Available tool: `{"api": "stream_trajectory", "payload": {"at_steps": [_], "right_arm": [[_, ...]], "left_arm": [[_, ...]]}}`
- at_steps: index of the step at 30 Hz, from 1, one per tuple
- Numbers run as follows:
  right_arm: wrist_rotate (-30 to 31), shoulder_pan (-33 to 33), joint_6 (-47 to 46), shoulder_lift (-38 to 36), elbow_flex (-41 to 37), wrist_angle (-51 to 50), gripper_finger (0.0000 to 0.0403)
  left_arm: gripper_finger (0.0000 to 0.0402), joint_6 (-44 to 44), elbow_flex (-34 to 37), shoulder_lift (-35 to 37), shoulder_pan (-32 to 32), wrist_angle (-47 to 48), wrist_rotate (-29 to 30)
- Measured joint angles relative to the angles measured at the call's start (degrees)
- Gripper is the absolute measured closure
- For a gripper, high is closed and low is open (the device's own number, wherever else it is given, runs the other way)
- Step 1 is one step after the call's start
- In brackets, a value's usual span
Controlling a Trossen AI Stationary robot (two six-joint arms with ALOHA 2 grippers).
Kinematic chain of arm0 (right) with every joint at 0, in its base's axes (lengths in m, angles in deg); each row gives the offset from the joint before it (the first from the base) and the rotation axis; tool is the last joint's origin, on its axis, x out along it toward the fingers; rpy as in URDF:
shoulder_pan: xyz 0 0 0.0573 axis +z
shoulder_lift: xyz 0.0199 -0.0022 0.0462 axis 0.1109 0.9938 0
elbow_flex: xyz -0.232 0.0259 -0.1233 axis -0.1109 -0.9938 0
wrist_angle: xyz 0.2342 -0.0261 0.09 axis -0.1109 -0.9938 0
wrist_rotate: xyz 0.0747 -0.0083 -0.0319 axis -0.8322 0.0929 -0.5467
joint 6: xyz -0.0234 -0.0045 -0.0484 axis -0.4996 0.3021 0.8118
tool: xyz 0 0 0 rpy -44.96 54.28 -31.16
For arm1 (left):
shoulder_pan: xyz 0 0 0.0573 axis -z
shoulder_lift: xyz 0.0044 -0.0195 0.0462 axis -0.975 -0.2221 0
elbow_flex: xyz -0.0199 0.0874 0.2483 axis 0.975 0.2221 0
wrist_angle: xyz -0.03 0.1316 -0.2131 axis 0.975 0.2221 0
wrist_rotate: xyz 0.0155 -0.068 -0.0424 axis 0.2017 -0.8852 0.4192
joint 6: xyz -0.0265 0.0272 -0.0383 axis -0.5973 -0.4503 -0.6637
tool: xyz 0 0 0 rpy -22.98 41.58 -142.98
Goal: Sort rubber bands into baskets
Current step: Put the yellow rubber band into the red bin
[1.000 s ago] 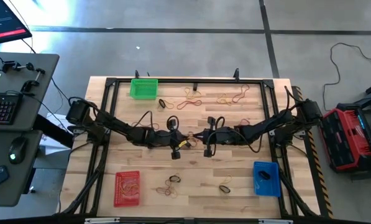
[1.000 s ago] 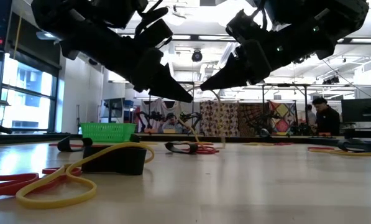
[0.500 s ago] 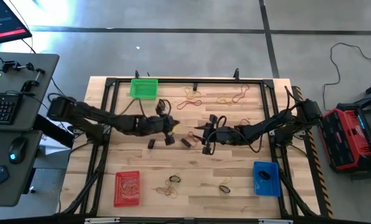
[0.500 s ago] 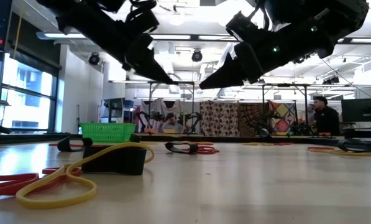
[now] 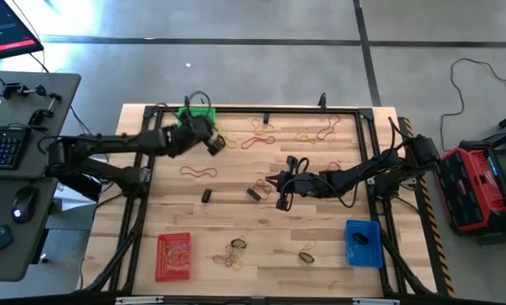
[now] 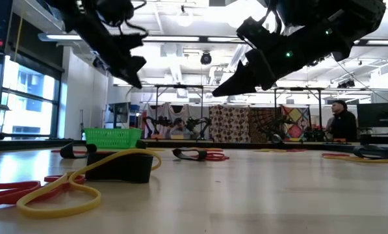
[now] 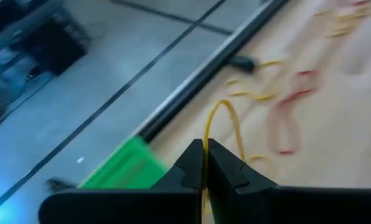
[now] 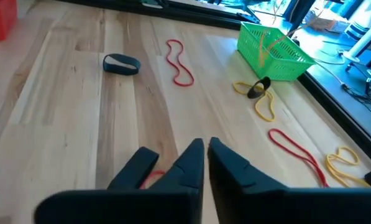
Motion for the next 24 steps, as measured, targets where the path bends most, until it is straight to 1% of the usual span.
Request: {"api": "stream_trajectory", "payload": {"at_steps": [2,5,9,13,17,24], "right_arm": [[0.0,-0.5,0.0,0.0,0.0,0.0,0.039],[0.0,-1.3,-0.6,0.0,0.0,0.0,0.0384],[-0.6,-2.6,-0.6,0.0,0.0,0.0,0.0399],[-0.8,-3.6,-0.6,0.0,0.0,0.0,0.0399],[-2.1,-4.2,-0.6,0.0,0.0,0.1,0.0402],[-2.2,-4.2,-0.7,0.0,0.0,0.0,0.0402]], "left_arm": [[0.0401,1.6,0.0,0.0,-4.0,-0.2,-1.0],[0.0401,3.0,0.0,-0.1,-10.1,-0.2,-4.3],[0.0401,4.4,0.0,-0.5,-16.8,-0.2,-7.9],[0.0401,5.0,0.0,-2.0,-22.0,0.3,-11.2],[0.0401,5.1,0.0,-5.8,-24.9,0.3,-16.1],[0.0401,5.2,0.0,-13.7,-26.3,0.3,-18.1]]}}
